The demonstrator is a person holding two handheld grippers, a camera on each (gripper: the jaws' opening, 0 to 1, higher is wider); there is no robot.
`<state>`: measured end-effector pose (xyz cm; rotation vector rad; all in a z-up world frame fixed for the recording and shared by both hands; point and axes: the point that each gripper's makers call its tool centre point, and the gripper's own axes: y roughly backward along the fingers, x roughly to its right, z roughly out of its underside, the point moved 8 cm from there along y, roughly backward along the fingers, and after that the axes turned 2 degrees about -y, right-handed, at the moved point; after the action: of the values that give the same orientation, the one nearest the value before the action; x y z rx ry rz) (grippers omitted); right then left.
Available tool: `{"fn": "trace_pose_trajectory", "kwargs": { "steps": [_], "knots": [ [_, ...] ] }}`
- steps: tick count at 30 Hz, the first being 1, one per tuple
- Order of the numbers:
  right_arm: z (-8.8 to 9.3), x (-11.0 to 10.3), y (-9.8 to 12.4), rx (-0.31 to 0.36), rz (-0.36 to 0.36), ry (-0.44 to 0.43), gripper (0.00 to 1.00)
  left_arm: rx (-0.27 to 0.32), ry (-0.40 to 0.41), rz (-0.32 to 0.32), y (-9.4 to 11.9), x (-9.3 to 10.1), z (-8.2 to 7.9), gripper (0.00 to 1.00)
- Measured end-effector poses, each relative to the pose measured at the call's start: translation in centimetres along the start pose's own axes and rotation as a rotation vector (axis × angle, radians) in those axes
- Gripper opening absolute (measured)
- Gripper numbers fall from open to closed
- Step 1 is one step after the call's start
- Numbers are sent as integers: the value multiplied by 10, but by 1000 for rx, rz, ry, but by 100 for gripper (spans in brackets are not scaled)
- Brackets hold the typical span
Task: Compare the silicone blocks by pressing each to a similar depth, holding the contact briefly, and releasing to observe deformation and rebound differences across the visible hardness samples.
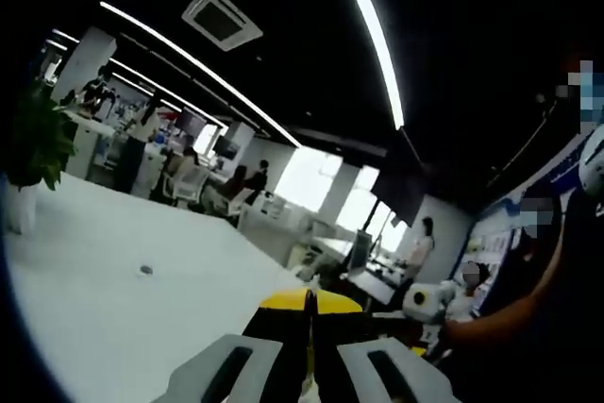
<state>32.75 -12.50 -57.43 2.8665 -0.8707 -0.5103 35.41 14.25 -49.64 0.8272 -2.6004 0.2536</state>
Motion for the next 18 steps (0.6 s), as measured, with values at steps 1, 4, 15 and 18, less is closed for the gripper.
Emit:
{"fn": "trace_pose_trajectory", "kwargs": {
  "steps": [1, 4, 15, 18],
  "knots": [
    [-1, -1, -2, 0, -9, -5, 96, 7, 14, 11, 0, 2, -1, 0],
    [-6, -8, -9, 10, -39, 6, 96, 9, 22, 27, -1, 4, -2, 0],
    [-12, -15, -23, 80, -117, 34, 92, -1, 53, 126, -6, 18, 0, 0],
    [-14, -19, -27, 92, -142, 33, 92, -4, 61, 158, -7, 23, 2, 0]
  ]
}}
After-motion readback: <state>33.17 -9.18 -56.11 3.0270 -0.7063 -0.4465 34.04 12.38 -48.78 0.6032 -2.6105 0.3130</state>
